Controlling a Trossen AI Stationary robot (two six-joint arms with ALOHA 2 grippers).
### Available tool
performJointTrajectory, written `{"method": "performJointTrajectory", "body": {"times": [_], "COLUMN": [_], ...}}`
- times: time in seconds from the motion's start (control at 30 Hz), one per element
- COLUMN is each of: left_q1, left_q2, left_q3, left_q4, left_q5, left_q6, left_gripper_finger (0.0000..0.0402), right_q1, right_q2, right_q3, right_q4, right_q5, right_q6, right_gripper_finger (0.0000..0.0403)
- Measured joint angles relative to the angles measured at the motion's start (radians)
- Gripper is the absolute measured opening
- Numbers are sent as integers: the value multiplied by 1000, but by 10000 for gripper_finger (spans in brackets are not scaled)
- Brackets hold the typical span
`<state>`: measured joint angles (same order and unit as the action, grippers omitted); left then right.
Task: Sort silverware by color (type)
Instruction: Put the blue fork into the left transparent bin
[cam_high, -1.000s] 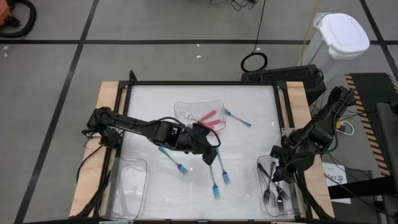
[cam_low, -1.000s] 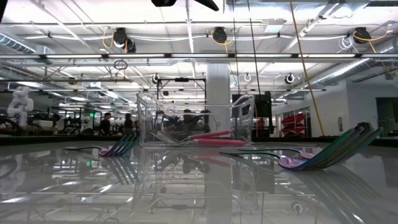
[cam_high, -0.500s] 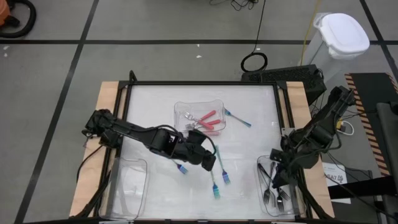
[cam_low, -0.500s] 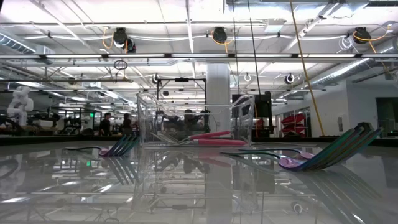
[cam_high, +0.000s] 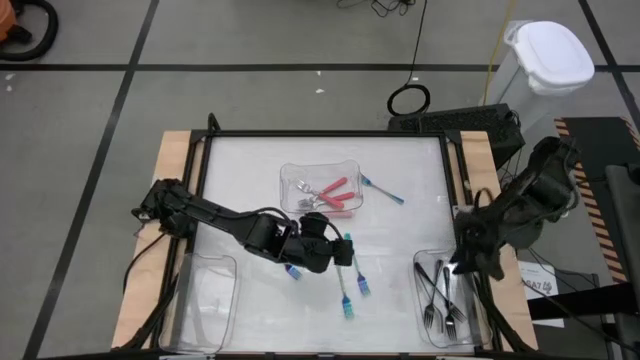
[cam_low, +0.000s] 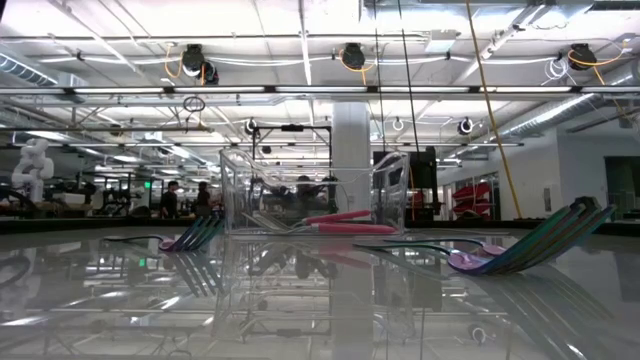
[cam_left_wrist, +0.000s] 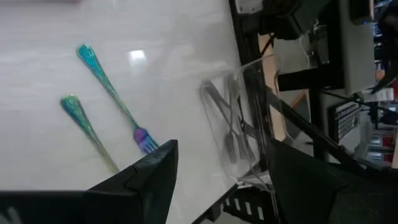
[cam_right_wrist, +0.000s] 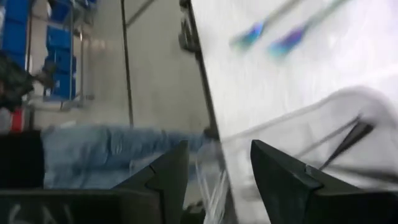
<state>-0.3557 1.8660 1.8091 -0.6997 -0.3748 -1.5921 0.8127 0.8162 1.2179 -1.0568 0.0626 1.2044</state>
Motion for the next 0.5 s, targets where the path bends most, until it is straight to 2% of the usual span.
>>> {"method": "performJointTrajectory", "body": {"times": [0.13, 0.27, 0.5], "left_q1": [-10, -31, -39], "left_q2": [19, 50, 106], "left_q3": [1, 0, 2], "left_q4": [17, -5, -43], "left_q5": [9, 2, 46], "left_q6": [-53, -112, -184], "left_gripper_finger": [242, 242, 242], "right_q1": [0, 0, 1], "right_q2": [0, 3, 24], "right_q3": [44, 47, 47], "right_q4": [-9, -15, -10], "right_q5": [67, 73, 67], "right_q6": [-81, -148, -127], "right_gripper_finger": [166, 166, 166]}}
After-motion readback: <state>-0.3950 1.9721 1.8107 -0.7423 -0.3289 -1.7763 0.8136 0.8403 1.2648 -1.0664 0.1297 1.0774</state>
